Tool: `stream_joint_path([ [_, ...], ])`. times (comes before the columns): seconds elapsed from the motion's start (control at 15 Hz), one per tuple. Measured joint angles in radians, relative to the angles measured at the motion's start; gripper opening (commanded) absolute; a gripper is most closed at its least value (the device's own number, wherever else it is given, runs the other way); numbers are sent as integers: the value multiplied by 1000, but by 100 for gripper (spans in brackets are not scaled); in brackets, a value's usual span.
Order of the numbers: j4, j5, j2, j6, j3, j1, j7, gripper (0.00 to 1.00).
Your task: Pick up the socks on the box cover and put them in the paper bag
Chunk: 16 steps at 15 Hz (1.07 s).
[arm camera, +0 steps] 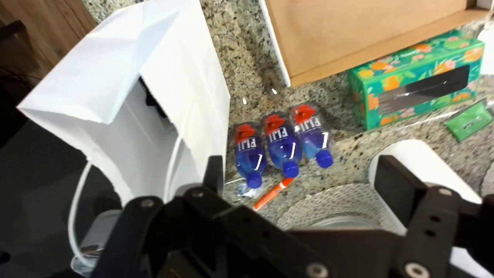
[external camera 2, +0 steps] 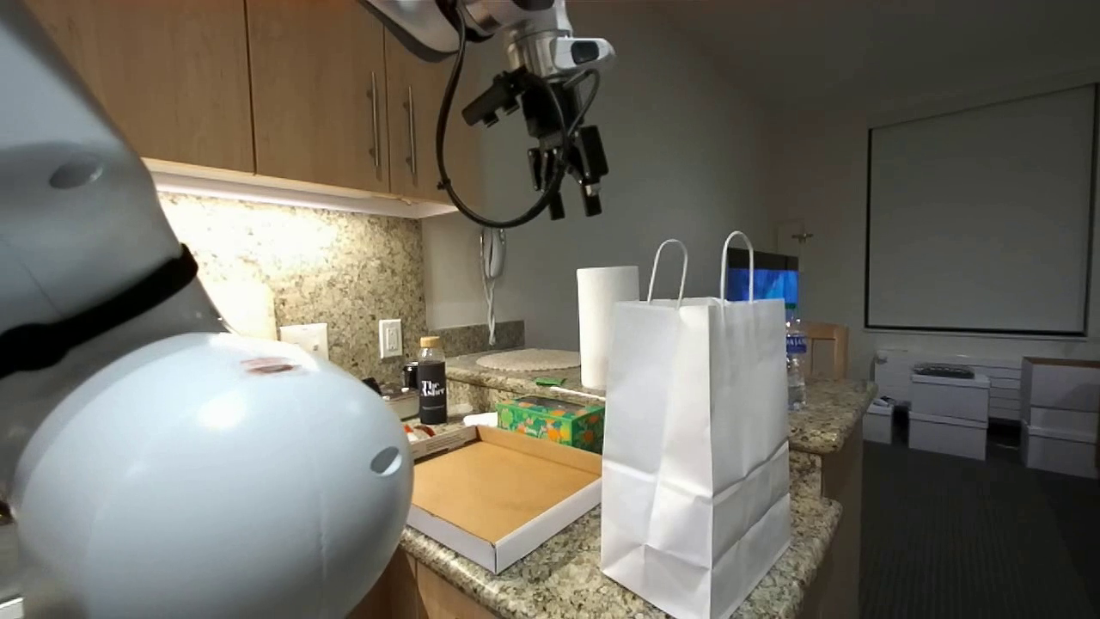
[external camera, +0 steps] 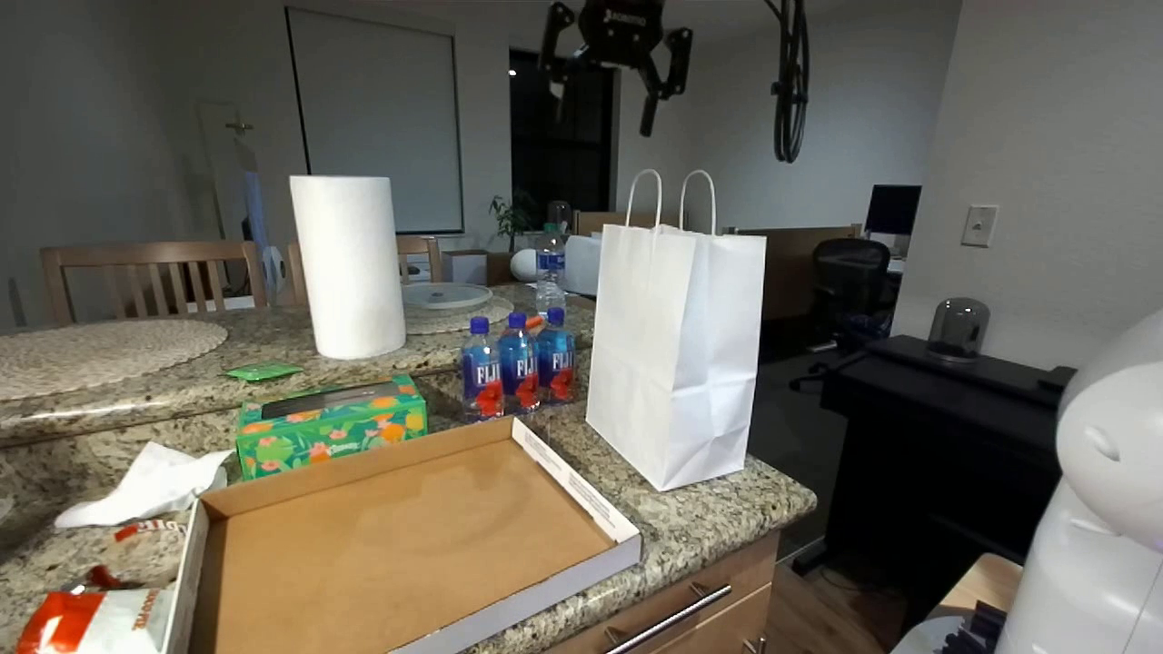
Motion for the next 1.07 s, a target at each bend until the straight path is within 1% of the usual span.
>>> stream_joint_path([
  [0.27,-17,0,41,26,67,76,-35,100],
  [0.53,-86,1,96,149,112,122,-39,100],
  [0.67,-128,11,126,223,121,149,-39,100],
  [0.8,-167,33,157,271,122,176,-43,100],
  [1.07,-228,67,199,283,121,210,-75,100],
])
